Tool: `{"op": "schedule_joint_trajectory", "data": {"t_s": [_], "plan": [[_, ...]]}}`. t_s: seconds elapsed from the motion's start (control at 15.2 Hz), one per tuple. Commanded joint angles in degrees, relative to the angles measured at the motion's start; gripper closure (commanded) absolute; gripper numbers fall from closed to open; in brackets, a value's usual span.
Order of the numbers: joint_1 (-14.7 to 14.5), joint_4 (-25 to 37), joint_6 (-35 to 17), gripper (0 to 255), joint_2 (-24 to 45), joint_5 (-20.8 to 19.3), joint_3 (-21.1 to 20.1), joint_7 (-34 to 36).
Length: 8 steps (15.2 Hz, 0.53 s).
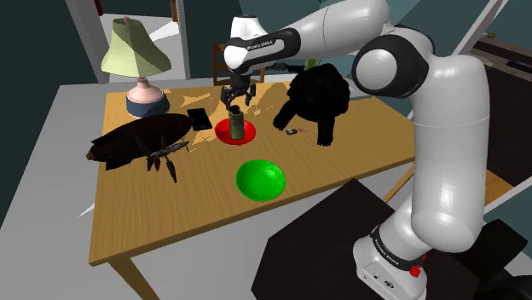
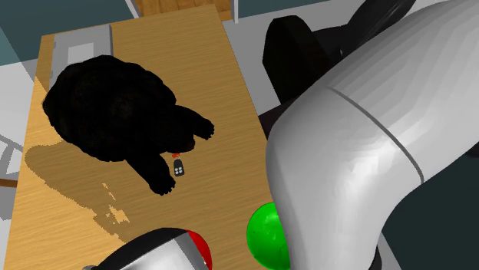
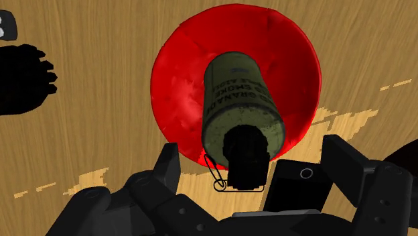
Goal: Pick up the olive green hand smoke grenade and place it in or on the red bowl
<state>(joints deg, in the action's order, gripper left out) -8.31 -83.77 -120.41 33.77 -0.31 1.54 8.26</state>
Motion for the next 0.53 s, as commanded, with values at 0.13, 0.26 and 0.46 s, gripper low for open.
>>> {"op": "schedule_joint_trajectory", "data": {"t_s": [0.13, 0.26, 0.46], "plan": [[-0.05, 1.36, 2.96, 0, -1.61, -0.03, 0.01, 0.02], [-0.09, 2.90, 5.72, 0, -2.83, -0.05, 0.01, 0.03], [-0.09, 2.89, 5.72, 0, -2.83, -0.05, 0.01, 0.03]]}}
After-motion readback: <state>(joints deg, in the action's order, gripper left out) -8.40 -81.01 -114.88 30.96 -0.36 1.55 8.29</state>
